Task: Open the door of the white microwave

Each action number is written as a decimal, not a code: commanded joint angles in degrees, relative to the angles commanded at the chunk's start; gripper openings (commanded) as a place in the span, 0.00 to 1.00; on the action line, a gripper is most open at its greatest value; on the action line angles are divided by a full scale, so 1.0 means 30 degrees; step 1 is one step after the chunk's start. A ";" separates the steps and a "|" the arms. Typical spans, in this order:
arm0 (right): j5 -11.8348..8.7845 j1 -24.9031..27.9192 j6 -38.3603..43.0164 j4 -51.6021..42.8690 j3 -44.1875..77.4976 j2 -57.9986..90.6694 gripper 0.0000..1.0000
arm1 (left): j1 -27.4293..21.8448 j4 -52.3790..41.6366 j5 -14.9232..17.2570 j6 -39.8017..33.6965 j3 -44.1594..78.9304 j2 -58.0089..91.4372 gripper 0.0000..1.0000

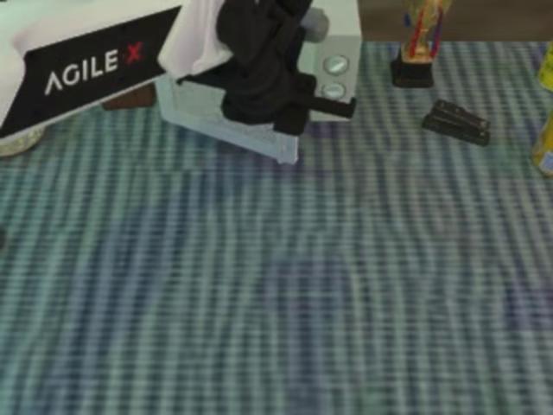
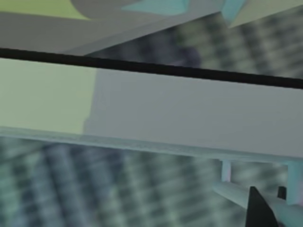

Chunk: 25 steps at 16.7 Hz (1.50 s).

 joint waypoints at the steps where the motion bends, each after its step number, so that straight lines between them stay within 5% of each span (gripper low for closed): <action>1: 0.0000 0.0000 0.0000 0.0000 0.0000 0.0000 1.00 | 0.0063 0.0104 0.0097 0.0232 -0.0245 -0.0157 0.00; 25: 0.0000 0.0000 0.0000 0.0000 0.0000 0.0000 1.00 | 0.0090 0.0142 0.0139 0.0333 -0.0356 -0.0216 0.00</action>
